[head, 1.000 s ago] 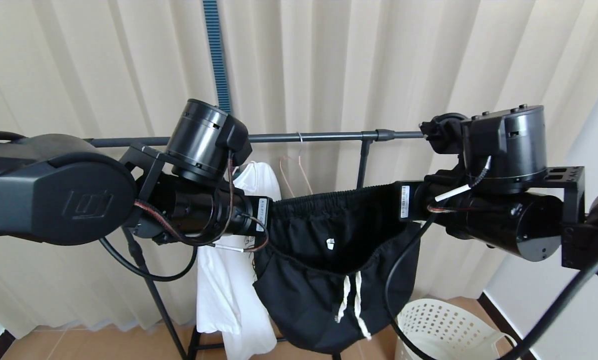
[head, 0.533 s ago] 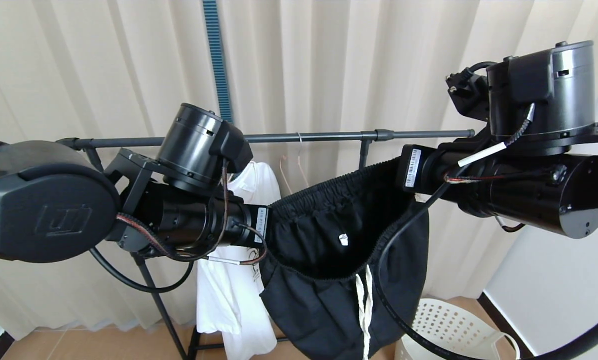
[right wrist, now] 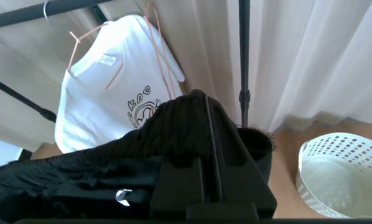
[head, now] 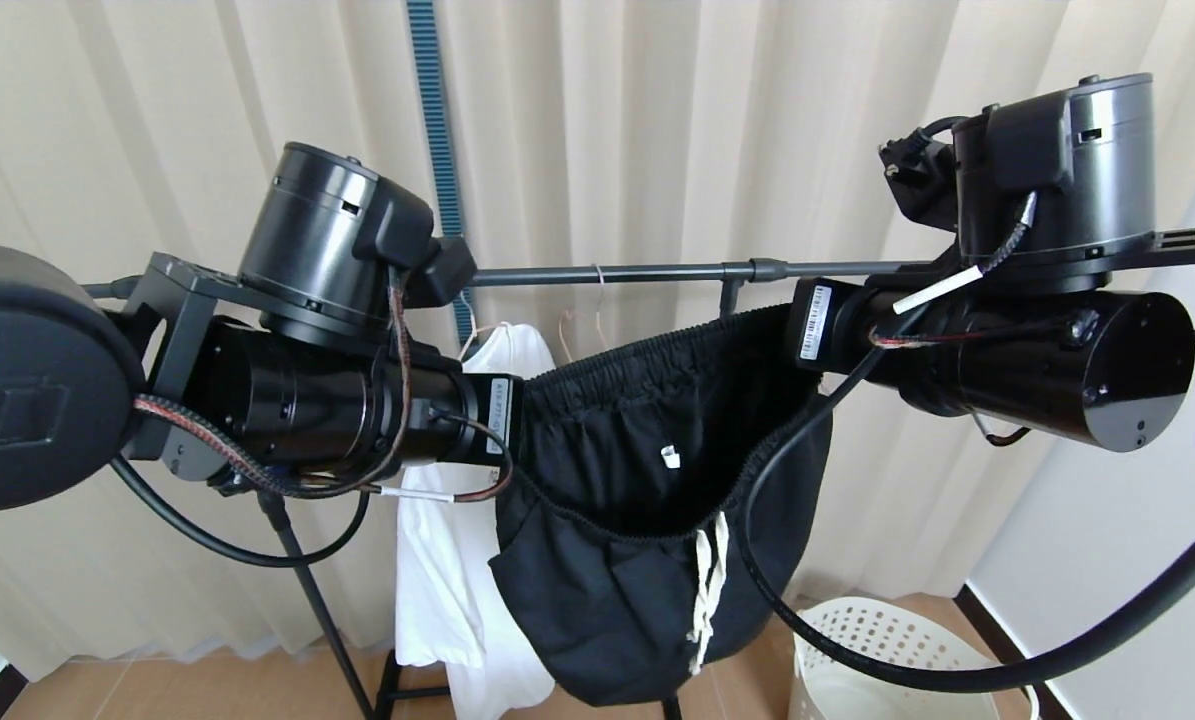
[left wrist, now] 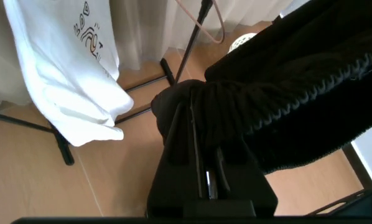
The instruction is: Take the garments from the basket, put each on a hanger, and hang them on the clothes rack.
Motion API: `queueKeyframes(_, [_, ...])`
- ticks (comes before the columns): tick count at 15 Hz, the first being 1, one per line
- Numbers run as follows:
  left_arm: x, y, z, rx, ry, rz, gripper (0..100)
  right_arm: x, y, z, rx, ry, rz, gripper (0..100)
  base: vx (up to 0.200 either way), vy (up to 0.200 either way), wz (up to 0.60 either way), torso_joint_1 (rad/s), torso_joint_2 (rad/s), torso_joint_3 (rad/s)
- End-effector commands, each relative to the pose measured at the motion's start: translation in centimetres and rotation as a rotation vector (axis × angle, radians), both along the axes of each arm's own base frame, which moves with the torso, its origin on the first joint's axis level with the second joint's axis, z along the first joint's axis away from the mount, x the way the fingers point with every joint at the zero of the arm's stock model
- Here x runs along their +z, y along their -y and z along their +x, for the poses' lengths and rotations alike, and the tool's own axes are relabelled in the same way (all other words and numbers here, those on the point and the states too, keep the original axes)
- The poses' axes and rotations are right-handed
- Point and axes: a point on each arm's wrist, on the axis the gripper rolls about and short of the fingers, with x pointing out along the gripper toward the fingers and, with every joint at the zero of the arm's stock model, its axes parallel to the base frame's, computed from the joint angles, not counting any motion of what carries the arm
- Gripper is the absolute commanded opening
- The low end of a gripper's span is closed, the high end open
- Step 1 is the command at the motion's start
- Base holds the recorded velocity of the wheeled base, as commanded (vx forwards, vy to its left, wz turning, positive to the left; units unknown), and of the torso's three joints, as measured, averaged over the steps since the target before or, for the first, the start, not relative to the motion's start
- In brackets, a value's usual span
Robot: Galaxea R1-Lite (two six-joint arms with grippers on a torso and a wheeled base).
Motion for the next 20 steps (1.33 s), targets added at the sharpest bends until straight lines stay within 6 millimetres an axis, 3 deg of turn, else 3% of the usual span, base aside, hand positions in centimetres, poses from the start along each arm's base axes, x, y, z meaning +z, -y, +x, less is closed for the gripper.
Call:
queueKeyframes(1, [1.3, -0.3, 0.6, 0.018, 0.038, -0.028, 0, -0.8, 0.1, -0.4, 0.013, -0.036, -0.055, 0, 0.000, 0.000, 0.00, 0.000, 0.00, 0.000])
queueKeyframes(4, [2.1, 0.5, 2.5, 0.007, 0.074, -0.035, 0, -1.7, -0.2, -3.0, 0.103, -0.113, -0.180, 0, 0.000, 0.000, 0.00, 0.000, 0.00, 0.000])
queueKeyframes(5, [2.5, 1.3, 3.7, 0.007, 0.094, -0.049, 0, -2.2, -0.6, -4.7, 0.163, -0.151, -0.231, 0, 0.000, 0.000, 0.00, 0.000, 0.00, 0.000])
queueKeyframes(11, [5.3, 4.3, 7.3, -0.056, 0.193, -0.160, 0, -3.8, -5.5, -10.2, 0.410, -0.191, -0.254, 0, 0.000, 0.000, 0.00, 0.000, 0.00, 0.000])
queueKeyframes(14, [6.0, 5.3, 8.0, -0.131, 0.203, -0.223, 0, -4.1, -8.5, -11.0, 0.442, -0.247, -0.128, 0, 0.000, 0.000, 0.00, 0.000, 0.00, 0.000])
queueKeyframes(15, [6.1, 5.5, 7.9, -0.163, 0.189, -0.250, 0, -3.9, -9.7, -10.7, 0.410, -0.250, -0.009, 0, 0.000, 0.000, 0.00, 0.000, 0.00, 0.000])
queueKeyframes(17, [6.2, 5.8, 7.7, -0.186, 0.163, -0.292, 0, -3.1, -10.6, -10.1, 0.397, -0.210, 0.144, 0, 0.000, 0.000, 0.00, 0.000, 0.00, 0.000])
queueKeyframes(20, [6.1, 5.8, 7.8, -0.187, 0.159, -0.293, 0, -2.5, -10.3, -9.5, 0.374, -0.182, 0.216, 0, 0.000, 0.000, 0.00, 0.000, 0.00, 0.000])
